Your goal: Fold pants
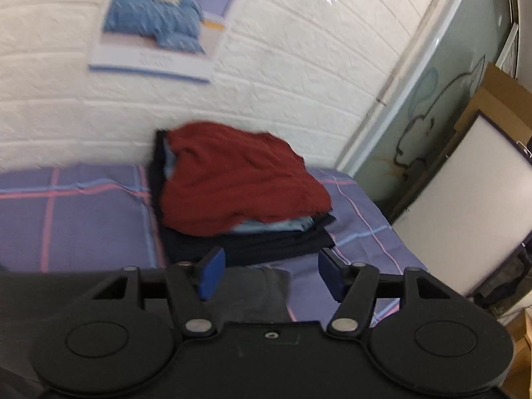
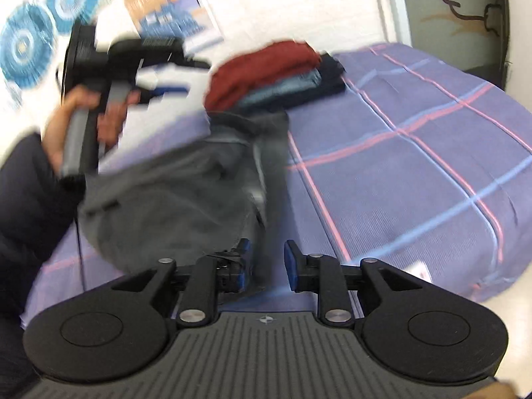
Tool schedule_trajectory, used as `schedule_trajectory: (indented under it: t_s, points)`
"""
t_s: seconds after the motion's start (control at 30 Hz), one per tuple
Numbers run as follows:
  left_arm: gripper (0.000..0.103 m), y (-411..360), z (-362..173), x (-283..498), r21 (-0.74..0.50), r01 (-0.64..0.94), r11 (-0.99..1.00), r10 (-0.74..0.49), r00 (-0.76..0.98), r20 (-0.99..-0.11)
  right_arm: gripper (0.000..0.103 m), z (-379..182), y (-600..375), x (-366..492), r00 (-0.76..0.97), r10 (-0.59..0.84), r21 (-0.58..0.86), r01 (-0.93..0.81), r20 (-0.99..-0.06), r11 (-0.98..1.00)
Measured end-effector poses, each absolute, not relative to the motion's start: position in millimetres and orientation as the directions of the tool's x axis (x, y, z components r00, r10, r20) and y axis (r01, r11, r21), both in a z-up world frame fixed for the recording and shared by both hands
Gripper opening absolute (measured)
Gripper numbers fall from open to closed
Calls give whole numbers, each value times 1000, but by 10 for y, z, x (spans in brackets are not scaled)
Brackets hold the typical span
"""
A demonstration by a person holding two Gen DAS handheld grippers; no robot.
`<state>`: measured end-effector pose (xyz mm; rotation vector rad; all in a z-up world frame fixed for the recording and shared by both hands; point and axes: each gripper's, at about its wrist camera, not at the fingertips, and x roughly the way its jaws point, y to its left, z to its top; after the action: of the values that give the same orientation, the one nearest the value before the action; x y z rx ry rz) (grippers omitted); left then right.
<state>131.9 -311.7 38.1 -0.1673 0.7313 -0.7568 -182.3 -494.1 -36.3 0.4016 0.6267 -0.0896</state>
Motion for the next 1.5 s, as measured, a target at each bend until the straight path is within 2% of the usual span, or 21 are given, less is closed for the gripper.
schedule_trajectory:
  t_s: [0.17,0.37,0.53,0.67,0.83,1.07,1.23,1.37,1.5]
  points:
    - [103,-2366,556,1190,-307,512,802,-590,602,-538,60,-358,-4777,-1542,819,64,296,132,-571,946]
    - [103,-1244,398,1153,-242,306,921,-390,706,-591,63,-358,-4564,-1315,802,120,283,62,-585,957]
    - [103,-311,207,1241,-254,80,964,-228,737,-636,67,-348,-4325,-1139,791,143,245,9,-595,970]
    - [103,282,60,1404,-299,-72,952,-157,724,-672,78,-353,-4229,-958,785,102,190,21,-611,982]
    - [103,722,-136,1665,-376,-189,907,-140,708,-693,89,-375,-4278,-722,790,37,143,64,-612,988]
    - [103,921,-326,2074,-490,-257,833,-188,701,-688,103,-449,-4559,-303,797,-97,61,165,-596,984]
    - [103,820,-289,2201,-443,-218,870,-177,701,-691,103,-578,-4865,26,791,-175,45,248,-587,968]
    - [103,761,-192,2175,-402,-184,897,-152,726,-671,103,-709,-5134,276,791,-152,121,275,-593,954]
    - [103,747,31,2101,-414,-149,898,-159,769,-619,103,-827,-5304,498,799,-100,196,264,-593,944]
